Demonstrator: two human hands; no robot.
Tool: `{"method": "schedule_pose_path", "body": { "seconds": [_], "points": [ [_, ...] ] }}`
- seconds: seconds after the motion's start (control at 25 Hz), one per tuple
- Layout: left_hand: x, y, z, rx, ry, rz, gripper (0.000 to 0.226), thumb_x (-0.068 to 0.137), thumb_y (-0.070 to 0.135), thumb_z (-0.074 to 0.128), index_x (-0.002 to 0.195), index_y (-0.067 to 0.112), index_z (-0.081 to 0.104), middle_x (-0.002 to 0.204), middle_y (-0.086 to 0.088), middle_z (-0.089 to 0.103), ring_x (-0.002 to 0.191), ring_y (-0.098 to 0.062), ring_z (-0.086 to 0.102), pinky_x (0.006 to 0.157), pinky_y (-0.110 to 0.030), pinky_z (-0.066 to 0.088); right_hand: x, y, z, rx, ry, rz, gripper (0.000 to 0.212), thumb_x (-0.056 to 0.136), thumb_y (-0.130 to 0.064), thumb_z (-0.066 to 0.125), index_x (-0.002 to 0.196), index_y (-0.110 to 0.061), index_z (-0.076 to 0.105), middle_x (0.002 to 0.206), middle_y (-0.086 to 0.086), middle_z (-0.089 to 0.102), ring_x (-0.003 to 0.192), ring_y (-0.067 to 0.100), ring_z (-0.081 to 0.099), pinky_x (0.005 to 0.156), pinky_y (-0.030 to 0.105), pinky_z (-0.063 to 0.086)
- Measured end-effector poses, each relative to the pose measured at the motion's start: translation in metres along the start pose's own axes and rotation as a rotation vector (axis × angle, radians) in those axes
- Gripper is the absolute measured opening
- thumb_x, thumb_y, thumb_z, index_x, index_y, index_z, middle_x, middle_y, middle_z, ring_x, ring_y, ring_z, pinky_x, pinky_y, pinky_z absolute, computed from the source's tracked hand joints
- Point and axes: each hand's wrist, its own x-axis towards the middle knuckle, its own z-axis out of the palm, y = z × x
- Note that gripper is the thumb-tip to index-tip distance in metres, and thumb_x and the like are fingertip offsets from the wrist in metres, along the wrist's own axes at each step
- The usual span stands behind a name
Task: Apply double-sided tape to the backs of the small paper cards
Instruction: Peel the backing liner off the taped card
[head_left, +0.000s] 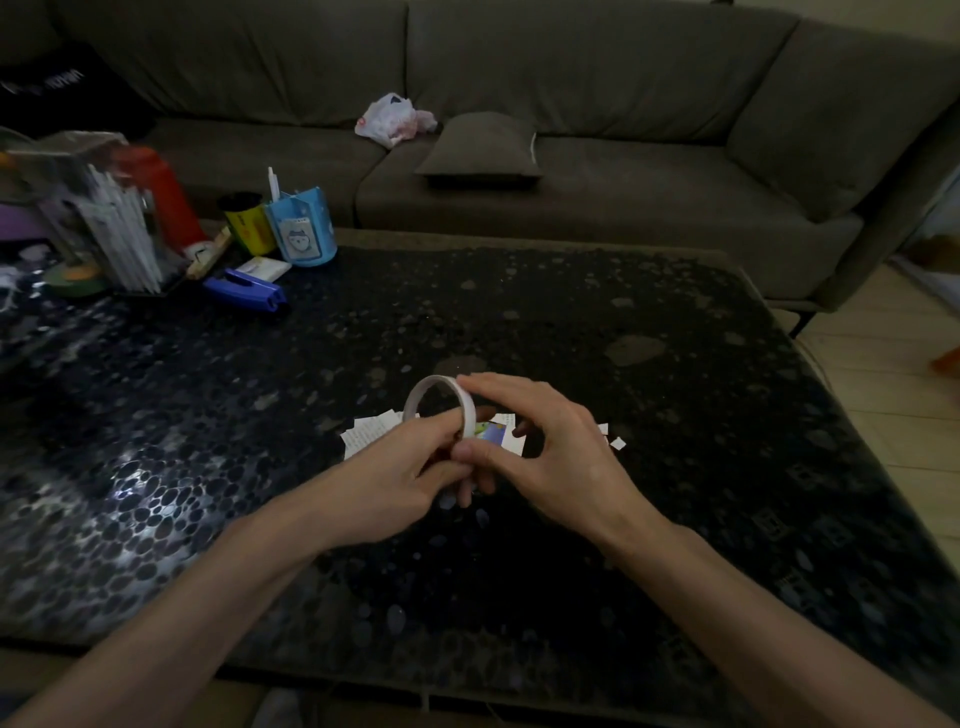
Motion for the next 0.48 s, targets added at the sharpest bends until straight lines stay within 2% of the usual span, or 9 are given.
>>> {"method": "schedule_pose_path", "body": {
  "seconds": [0.12, 0.2, 0.32, 0.48],
  "points": [
    [0.0040, -0.0023, -0.0023, 0.053, 0.048, -0.009, 0.019, 0.107, 0.011, 0.051, 0.110, 0.012, 0.070, 0.100, 0.005, 0.076, 0.098, -0.013, 0.071, 0.091, -0.038, 0.055, -0.0014, -0.0001, -0.0014, -0.049, 0.088, -0.028, 0.057, 0.086, -0.047, 0.071, 0.142, -0.037, 0.061, 0.139, -0.027, 0.058, 0.127, -0.010, 0.050, 0.103, 0.012, 0.044],
    [0.0045, -0.0023, -0.0016, 0.072, 0.087, 0.004, 0.021, 0.107, 0.016, 0.052, 0.113, 0.016, 0.073, 0.102, 0.007, 0.076, 0.100, -0.010, 0.071, 0.090, -0.034, 0.056, -0.0012, -0.0007, -0.0012, -0.069, 0.181, -0.055, 0.052, 0.086, -0.042, 0.075, 0.137, -0.034, 0.066, 0.134, -0.024, 0.063, 0.124, -0.008, 0.055, 0.103, 0.017, 0.048],
    [0.0032, 0.0008, -0.0003, 0.063, 0.097, 0.045, 0.022, 0.107, 0.015, 0.052, 0.111, 0.020, 0.072, 0.101, 0.011, 0.076, 0.098, -0.009, 0.072, 0.087, -0.026, 0.055, 0.0002, -0.0003, -0.0032, -0.047, 0.216, -0.066, 0.049, 0.084, -0.038, 0.082, 0.132, -0.029, 0.072, 0.129, -0.015, 0.070, 0.119, -0.001, 0.061, 0.094, 0.027, 0.056],
    [0.0019, 0.0004, 0.0014, 0.049, 0.109, 0.052, 0.015, 0.109, 0.013, 0.047, 0.106, 0.017, 0.062, 0.091, 0.006, 0.069, 0.084, -0.018, 0.067, 0.078, -0.042, 0.055, 0.0018, 0.0010, -0.0039, -0.019, 0.216, -0.075, 0.041, 0.087, -0.037, 0.083, 0.124, -0.023, 0.075, 0.120, -0.014, 0.069, 0.110, 0.003, 0.064, 0.083, 0.026, 0.057]
  ]
}}
